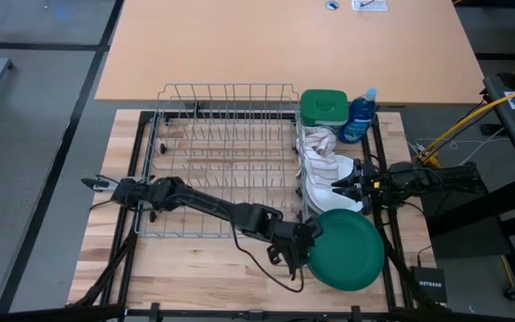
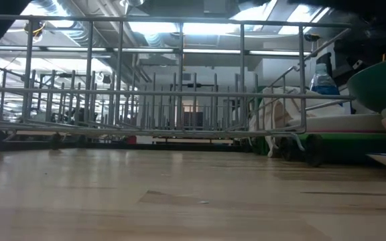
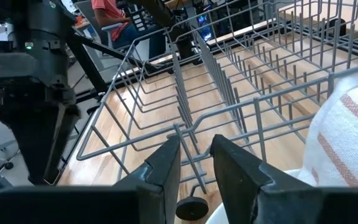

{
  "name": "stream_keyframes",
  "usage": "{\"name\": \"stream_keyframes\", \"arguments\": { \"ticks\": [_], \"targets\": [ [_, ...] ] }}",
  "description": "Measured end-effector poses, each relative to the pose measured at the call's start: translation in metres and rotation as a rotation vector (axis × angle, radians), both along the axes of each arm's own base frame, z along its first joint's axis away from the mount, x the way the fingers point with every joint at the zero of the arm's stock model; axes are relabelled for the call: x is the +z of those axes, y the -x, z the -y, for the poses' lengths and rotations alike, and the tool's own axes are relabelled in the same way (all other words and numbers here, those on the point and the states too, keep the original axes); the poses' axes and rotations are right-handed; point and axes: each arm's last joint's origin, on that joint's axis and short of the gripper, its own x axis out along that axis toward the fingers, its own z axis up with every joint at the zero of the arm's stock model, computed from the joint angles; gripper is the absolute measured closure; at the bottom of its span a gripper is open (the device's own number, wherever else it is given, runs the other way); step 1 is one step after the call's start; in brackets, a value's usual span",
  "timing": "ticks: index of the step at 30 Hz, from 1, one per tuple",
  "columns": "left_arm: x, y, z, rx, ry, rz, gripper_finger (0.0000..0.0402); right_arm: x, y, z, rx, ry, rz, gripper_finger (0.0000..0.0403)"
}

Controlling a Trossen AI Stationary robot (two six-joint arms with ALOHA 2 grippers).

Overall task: Sort dishes
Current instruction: Put the green plate in the dish rack

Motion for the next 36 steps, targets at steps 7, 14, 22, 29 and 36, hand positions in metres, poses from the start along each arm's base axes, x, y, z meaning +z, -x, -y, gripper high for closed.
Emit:
{"name": "stream_keyframes", "arguments": {
  "ticks": [7,14,22,29,36],
  "targets": [
    [-0.011,0.004,0.012,-0.125,-0.186,-0.032,0.0273,0.000,0.000,0.000,0.000,0.000,0.002,0.0304],
    [-0.048,-0.004,0.021,-0.225,-0.274,-0.081,0.0273,0.000,0.000,0.000,0.000,0.000,0.001,0.0304],
    [-0.045,-0.018,0.015,-0.168,-0.234,0.039,0.0273,0.000,0.000,0.000,0.002,-0.001,0.001,0.0304],
    [-0.050,-0.018,0.008,-0.172,-0.217,-0.006,0.0273,0.000,0.000,0.000,0.002,0.000,-0.001,0.0304],
    [-0.050,-0.020,0.002,-0.205,-0.158,-0.018,0.0273,0.000,0.000,0.000,0.002,0.000,0.000,0.0304]
  ]
}}
